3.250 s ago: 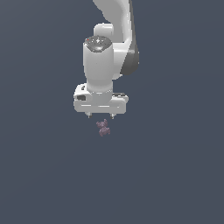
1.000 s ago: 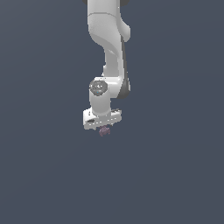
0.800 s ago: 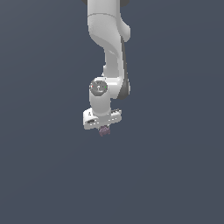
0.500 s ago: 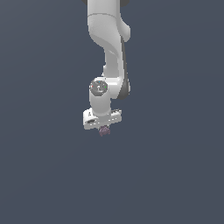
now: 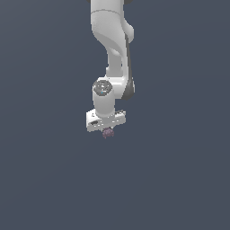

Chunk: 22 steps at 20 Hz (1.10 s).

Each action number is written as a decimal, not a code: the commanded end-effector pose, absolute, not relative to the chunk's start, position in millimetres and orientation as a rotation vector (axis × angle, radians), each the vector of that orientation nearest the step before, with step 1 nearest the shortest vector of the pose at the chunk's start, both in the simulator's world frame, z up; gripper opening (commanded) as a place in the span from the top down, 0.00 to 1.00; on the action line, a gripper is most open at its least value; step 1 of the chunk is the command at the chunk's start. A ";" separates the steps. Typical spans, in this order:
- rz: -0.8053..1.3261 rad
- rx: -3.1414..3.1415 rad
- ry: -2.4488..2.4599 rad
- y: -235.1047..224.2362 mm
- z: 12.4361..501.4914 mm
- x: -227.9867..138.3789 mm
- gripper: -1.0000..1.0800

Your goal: Pick up the object and move it to a goal position.

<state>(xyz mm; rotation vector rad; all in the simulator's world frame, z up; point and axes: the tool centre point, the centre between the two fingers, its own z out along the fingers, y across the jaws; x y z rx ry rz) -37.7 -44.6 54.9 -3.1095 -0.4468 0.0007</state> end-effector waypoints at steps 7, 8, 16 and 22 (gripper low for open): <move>0.000 -3.110 -0.448 -24.1 93.6 -52.8 1.00; 0.000 -3.110 -0.448 -20.5 100.2 -55.4 1.00; 0.000 -3.111 -0.448 13.5 165.3 -80.1 1.00; 0.000 -3.111 -0.448 34.5 205.1 -93.9 1.00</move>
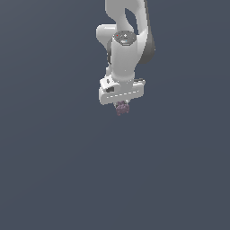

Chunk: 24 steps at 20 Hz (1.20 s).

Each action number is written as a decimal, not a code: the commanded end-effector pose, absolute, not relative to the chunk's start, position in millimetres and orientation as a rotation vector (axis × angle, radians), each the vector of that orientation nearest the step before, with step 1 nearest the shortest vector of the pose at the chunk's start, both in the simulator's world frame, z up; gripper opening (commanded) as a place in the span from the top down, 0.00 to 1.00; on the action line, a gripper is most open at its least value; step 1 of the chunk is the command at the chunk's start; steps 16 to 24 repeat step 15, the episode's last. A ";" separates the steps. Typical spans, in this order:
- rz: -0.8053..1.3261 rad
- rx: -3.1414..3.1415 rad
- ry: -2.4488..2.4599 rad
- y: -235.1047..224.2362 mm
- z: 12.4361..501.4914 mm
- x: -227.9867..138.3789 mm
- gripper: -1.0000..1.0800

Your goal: Pick up the object and move it to a goal position.

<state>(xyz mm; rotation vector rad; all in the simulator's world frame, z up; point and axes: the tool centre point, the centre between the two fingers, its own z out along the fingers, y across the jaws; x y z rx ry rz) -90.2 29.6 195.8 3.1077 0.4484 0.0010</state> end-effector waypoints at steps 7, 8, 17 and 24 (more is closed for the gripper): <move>0.000 3.109 0.447 48.7 232.4 -102.2 1.00; 0.000 3.109 0.447 49.7 234.3 -102.7 1.00; 0.000 3.110 0.447 49.9 235.0 -101.6 1.00; 0.000 3.110 0.447 49.9 235.0 -101.6 1.00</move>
